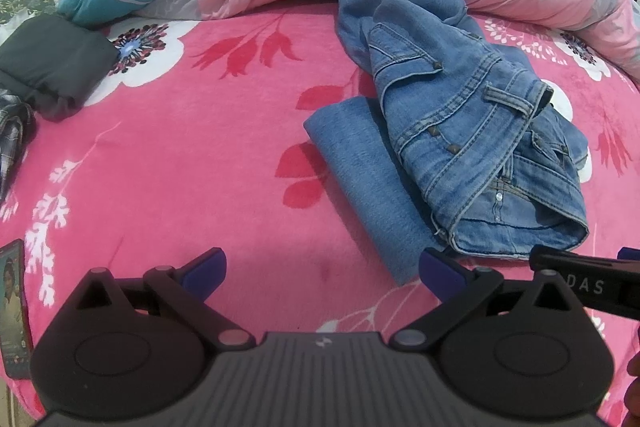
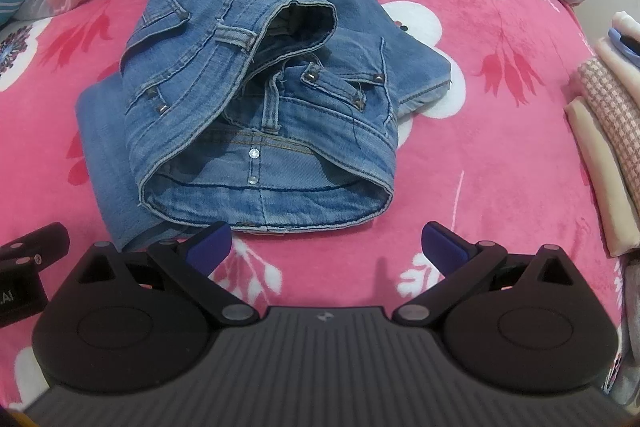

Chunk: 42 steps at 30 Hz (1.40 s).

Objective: Fold clothes

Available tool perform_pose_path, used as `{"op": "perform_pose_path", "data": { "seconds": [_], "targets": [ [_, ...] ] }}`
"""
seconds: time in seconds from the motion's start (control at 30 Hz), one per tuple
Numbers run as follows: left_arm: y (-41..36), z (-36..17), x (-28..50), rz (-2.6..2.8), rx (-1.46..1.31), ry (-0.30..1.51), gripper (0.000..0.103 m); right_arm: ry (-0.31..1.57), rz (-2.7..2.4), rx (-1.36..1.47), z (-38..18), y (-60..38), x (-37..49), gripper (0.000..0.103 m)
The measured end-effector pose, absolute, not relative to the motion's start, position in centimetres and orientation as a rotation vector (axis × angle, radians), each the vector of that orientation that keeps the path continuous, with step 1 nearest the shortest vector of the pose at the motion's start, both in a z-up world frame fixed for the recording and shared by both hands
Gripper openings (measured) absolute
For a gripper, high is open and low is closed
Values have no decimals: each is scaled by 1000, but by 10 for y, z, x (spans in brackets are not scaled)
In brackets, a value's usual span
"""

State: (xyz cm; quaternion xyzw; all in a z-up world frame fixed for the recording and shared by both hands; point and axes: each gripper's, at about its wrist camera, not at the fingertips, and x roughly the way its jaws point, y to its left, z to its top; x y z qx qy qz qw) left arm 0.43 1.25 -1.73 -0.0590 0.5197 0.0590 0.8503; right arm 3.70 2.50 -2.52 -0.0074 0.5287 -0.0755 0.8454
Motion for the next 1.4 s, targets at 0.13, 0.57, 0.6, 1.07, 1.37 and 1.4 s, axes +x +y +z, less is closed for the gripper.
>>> {"op": "perform_pose_path", "data": {
  "seconds": [0.13,0.57,0.6,1.07,1.37,1.4],
  "targets": [
    [13,-18,4,113,-143,1078,103,1111,-160,-18,-26,25,38,102],
    [16,-10,11,-5,-341,895,103,860,-47,-68,-1,-5,45,102],
    [13,-11,13,-30,-335,889,103,846,-31,-68,-1,-9,47,101],
    [-35,-41,35,-166,-81,919,59,805,234,533,-14,-81,157,95],
    [-52,-69,44,-127,-61,982,25,985,314,460,-30,-68,189,44],
    [-51,-69,46,-123,-77,980,22,983,318,455,-27,-68,188,35]
  ]
}}
